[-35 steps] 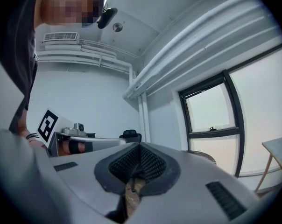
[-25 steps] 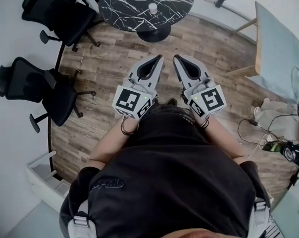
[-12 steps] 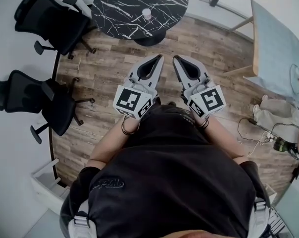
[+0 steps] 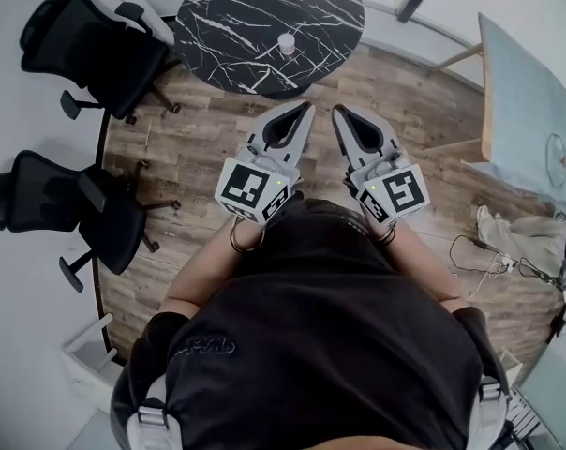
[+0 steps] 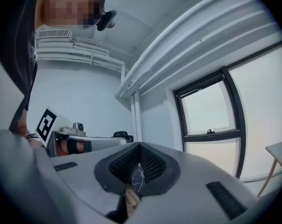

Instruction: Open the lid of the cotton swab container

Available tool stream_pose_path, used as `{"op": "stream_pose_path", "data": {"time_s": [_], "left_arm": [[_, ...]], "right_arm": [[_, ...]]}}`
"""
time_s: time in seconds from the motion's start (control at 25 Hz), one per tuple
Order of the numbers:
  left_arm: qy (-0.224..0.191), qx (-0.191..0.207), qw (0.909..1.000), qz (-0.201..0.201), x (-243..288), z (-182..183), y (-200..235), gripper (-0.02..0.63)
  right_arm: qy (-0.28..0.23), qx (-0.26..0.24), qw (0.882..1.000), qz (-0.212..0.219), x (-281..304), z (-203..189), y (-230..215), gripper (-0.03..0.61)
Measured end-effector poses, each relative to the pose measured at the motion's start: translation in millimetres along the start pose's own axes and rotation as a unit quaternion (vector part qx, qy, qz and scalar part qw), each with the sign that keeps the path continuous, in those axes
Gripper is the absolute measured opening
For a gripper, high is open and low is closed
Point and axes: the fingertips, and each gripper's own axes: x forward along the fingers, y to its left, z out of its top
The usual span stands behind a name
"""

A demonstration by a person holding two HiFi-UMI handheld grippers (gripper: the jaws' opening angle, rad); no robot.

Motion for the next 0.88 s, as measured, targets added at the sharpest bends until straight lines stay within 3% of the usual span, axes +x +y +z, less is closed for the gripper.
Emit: {"op": "stream_pose_path", "data": {"time_s": [0.56, 0.88], "left_arm": [[-0.003, 0.006, 0.9994, -0.035, -2, 21, 83, 0.008], [-0.012, 0.003, 0.9994, -0.031, -10, 23, 114, 0.008]], "right_arm": [[-0.008, -0.008, 0.999, -0.030, 86, 12, 3, 0.021], [-0.009, -0.021, 0.999, -0.026, 116, 15, 5, 0.021]]}}
